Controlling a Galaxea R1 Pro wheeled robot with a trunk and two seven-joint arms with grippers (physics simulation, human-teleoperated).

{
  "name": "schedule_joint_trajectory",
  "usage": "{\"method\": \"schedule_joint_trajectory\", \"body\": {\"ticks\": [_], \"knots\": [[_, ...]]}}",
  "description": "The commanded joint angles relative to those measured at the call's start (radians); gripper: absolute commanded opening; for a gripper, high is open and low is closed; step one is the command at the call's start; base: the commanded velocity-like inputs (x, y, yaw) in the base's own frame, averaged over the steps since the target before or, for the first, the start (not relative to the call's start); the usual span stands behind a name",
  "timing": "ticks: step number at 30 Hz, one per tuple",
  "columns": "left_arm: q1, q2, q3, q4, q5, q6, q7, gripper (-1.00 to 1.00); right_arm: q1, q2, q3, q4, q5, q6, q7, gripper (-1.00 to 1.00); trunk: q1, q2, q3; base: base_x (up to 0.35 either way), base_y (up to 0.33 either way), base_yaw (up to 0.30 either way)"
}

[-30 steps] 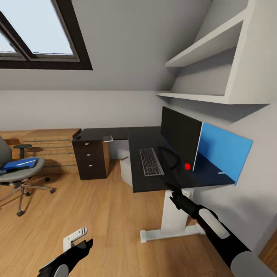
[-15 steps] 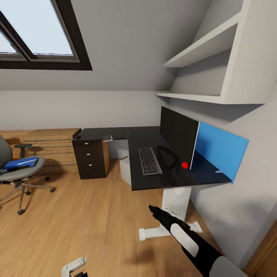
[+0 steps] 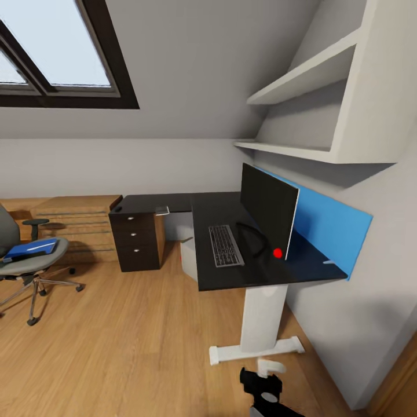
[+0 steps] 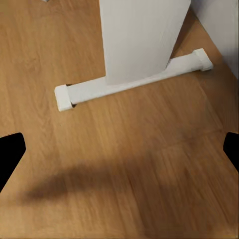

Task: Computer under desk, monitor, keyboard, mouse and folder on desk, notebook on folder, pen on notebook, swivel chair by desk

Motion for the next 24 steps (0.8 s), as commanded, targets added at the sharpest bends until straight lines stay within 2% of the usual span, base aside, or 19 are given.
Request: {"method": "schedule_joint_trajectory", "body": {"ticks": [1,3,5,8,10,20,21,24], "knots": [[0.001,-0.001,-0.004,0.03,-0.006,-0.025,-0.006,1.0,0.004,0.011,0.011,0.06,-0.009,-0.042,0.031,1.0,-0.004,0.007,0.002,0.0,0.0,0.0],[0.0,-0.001,-0.004,0.07,-0.048,-0.061,-0.037,1.0,0.011,0.033,0.013,0.17,-0.008,-0.11,0.121,1.0,-0.012,0.021,0.009,0.0,0.0,0.0],[0.001,-0.001,-0.004,0.083,-0.077,-0.073,-0.059,1.0,0.016,0.049,0.014,0.231,-0.008,-0.146,0.188,1.0,-0.019,0.035,0.015,0.0,0.0,0.0],[0.001,0.0,-0.004,0.094,-0.099,-0.082,-0.077,1.0,0.025,0.066,0.014,0.28,-0.007,-0.173,0.258,1.0,-0.031,0.056,0.024,0.0,0.0,0.0],[0.001,0.0,-0.003,0.096,-0.102,-0.083,-0.08,1.0,0.027,0.069,0.014,0.288,-0.007,-0.179,0.271,1.0,-0.038,0.07,0.031,0.0,0.0,0.0],[0.001,-0.002,-0.002,0.101,-0.112,-0.09,-0.086,1.0,0.035,0.076,0.014,0.302,-0.009,-0.248,0.296,1.0,-0.038,0.07,0.031,0.012,0.015,0.0],[0.001,-0.002,-0.002,0.101,-0.112,-0.09,-0.086,1.0,0.036,0.101,0.014,0.301,-0.01,-0.263,0.296,1.0,-0.038,0.07,0.031,0.211,0.218,0.121],[0.001,-0.002,-0.002,0.101,-0.112,-0.09,-0.086,1.0,0.038,0.112,0.013,0.303,-0.011,-0.283,0.296,1.0,-0.038,0.07,0.03,0.23,0.231,0.182]]}}
